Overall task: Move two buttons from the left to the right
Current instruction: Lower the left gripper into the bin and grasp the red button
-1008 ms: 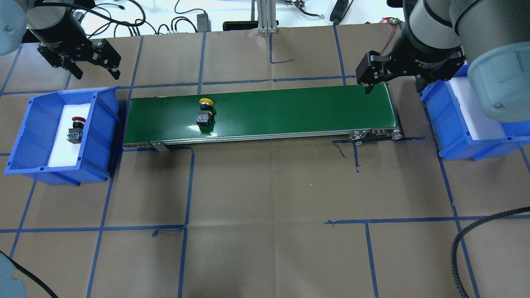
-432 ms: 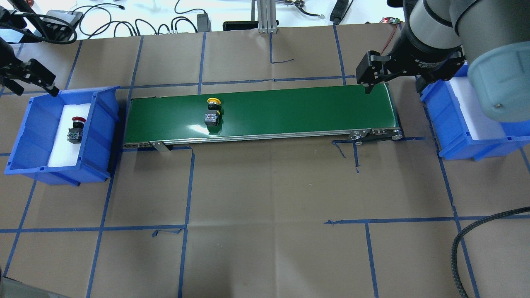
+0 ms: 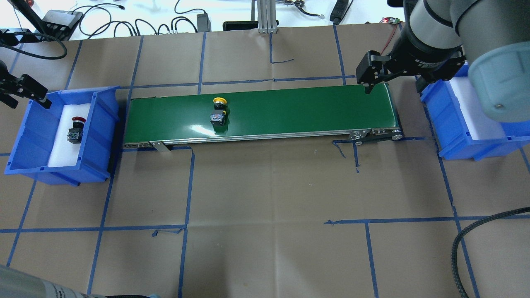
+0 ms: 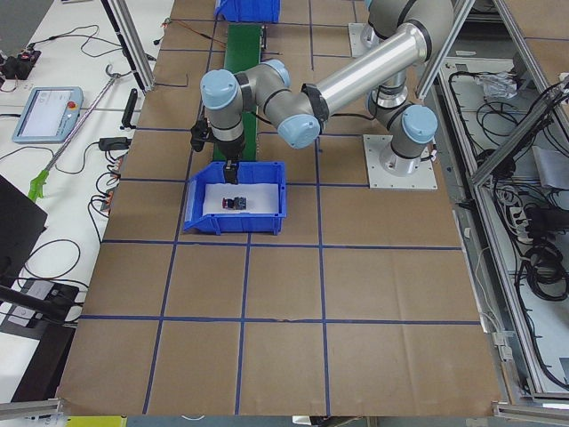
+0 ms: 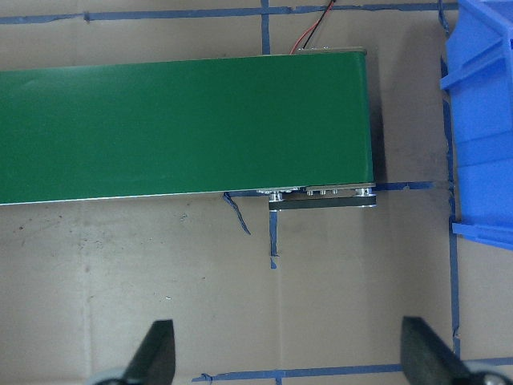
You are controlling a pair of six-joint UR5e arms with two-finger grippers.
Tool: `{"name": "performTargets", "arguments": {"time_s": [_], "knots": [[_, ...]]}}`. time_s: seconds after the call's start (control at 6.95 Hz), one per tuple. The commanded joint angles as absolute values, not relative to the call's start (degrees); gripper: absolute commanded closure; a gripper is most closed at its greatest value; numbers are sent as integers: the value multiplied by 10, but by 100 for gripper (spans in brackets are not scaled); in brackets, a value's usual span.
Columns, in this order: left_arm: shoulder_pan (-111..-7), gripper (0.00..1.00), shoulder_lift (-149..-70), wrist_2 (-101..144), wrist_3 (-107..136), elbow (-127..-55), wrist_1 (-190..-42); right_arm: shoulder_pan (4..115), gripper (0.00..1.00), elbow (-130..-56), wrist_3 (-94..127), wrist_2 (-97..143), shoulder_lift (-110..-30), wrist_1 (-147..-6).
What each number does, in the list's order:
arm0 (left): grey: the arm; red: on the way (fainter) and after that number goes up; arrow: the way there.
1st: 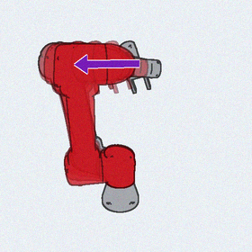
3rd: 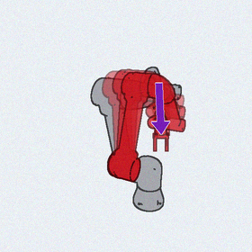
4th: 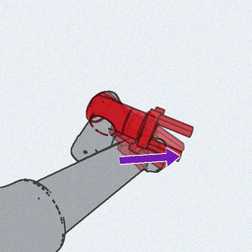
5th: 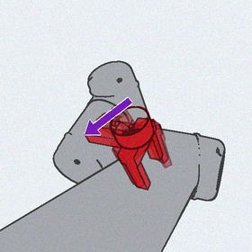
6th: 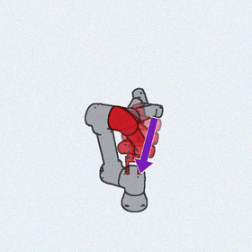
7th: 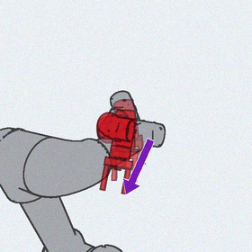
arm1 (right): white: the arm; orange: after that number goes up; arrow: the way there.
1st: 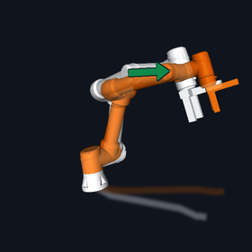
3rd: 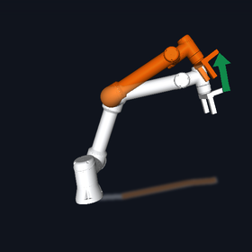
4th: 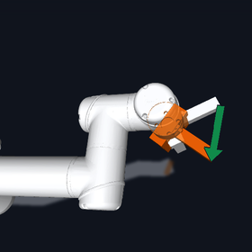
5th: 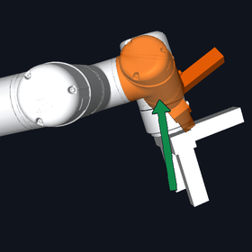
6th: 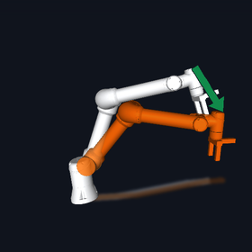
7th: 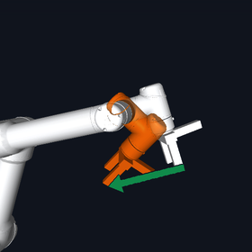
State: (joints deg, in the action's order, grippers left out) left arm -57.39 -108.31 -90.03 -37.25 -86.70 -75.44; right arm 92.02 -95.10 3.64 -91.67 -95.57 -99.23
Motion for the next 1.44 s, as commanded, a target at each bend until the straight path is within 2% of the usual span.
{"name": "performTargets", "arguments": {"time_s": [0.0,0.58,1.15,1.3], "knots": [[-574,1,-1106,-897,-371,-918,-654,920,0,-951,36,-917,-955,-992],[-573,1,-1156,-896,-368,-973,-537,920,0,-951,37,-918,-955,-992],[-574,1,-1175,-896,-363,-986,-522,920,0,-951,37,-918,-955,-991],[-574,9,-1176,-896,-363,-988,-522,920,0,-951,37,-917,-955,-992]]}}
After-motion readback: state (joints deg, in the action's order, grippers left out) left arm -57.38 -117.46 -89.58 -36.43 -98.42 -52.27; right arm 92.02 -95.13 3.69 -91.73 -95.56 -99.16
